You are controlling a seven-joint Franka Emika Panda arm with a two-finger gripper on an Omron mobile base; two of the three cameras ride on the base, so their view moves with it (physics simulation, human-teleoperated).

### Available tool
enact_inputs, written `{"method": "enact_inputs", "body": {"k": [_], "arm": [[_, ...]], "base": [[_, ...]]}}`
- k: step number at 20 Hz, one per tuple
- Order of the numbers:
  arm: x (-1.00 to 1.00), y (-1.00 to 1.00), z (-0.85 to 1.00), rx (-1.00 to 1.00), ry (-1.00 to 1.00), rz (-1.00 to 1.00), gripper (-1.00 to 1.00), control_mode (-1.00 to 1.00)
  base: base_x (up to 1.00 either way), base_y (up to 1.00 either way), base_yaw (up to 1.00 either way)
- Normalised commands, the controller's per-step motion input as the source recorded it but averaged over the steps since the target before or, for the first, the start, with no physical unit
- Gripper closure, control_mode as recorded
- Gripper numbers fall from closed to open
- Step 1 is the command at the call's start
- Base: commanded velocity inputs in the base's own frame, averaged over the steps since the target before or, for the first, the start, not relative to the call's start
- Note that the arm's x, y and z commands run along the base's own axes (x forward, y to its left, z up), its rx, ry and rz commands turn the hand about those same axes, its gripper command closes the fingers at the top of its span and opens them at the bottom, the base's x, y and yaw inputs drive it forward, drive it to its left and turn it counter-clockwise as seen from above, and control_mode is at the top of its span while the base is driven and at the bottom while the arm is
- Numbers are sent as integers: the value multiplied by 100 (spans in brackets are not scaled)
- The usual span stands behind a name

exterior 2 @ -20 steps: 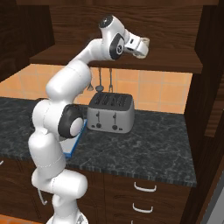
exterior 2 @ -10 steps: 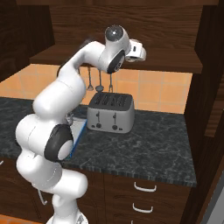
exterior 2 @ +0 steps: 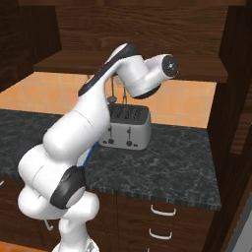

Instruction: Pick the kettle from the counter and place it on the tray. Then pick the mug from the cabinet and place it on the tray. Then close the cabinet doors.

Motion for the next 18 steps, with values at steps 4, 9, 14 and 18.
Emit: {"method": "enact_inputs", "body": {"k": [4,9,14,18], "arm": [[-79,1,18,-2,0,75,100,-100],[-48,37,-8,-7,0,59,100,-100],[-21,69,-63,-15,0,20,100,-100],[-14,42,-63,-12,0,1,100,-100]], "base": [[0,0,0],[0,0,0],[0,0,0],[0,0,0]]}}
